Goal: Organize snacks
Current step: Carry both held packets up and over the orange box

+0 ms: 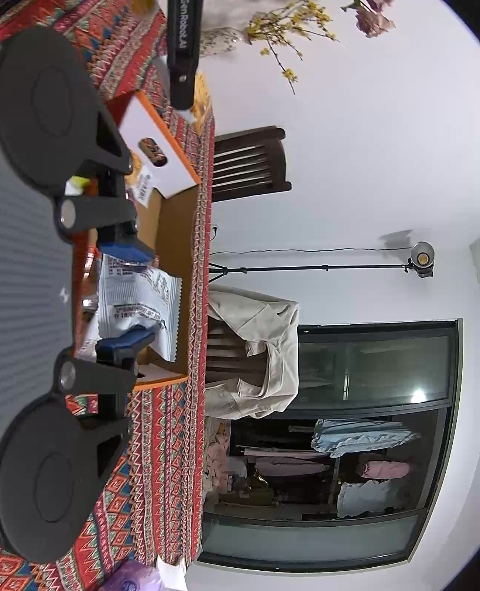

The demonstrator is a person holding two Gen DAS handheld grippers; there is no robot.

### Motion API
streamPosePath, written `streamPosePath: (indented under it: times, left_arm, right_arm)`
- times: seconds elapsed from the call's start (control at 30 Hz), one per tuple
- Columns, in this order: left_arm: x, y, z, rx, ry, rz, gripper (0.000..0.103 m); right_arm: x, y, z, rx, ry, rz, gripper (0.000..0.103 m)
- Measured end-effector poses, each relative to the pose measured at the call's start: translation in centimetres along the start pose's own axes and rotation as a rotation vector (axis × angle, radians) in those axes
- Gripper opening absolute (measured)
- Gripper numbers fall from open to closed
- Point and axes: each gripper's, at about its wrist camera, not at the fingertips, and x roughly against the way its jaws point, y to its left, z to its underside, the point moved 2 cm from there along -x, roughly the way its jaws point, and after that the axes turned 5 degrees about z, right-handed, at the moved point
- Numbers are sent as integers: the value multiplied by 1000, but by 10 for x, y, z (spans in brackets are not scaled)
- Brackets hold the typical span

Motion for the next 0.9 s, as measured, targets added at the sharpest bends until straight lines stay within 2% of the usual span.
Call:
streamPosePath:
  times: [0.33,0.77,0.83,0.87,0.9]
  left_arm:
    - [-44,-14,-12,26,-7,-46,65]
    - [-67,-8,6,21,4,-74,65]
    - [-67,-5,7,33,4,-73,67]
    - [-66,-4,8,39,-2,-71,72]
    - [-65,-3,8,43,-8,-68,84]
  right_arm:
    - [-47,-8,-15,-41,5,23,39]
    - [-79,-8,8,-37,63,6,40]
    - [-79,-8,10,-30,68,-4,43]
    - [-78,-7,11,-28,70,-7,44]
    - [-77,-7,11,-28,71,-11,49]
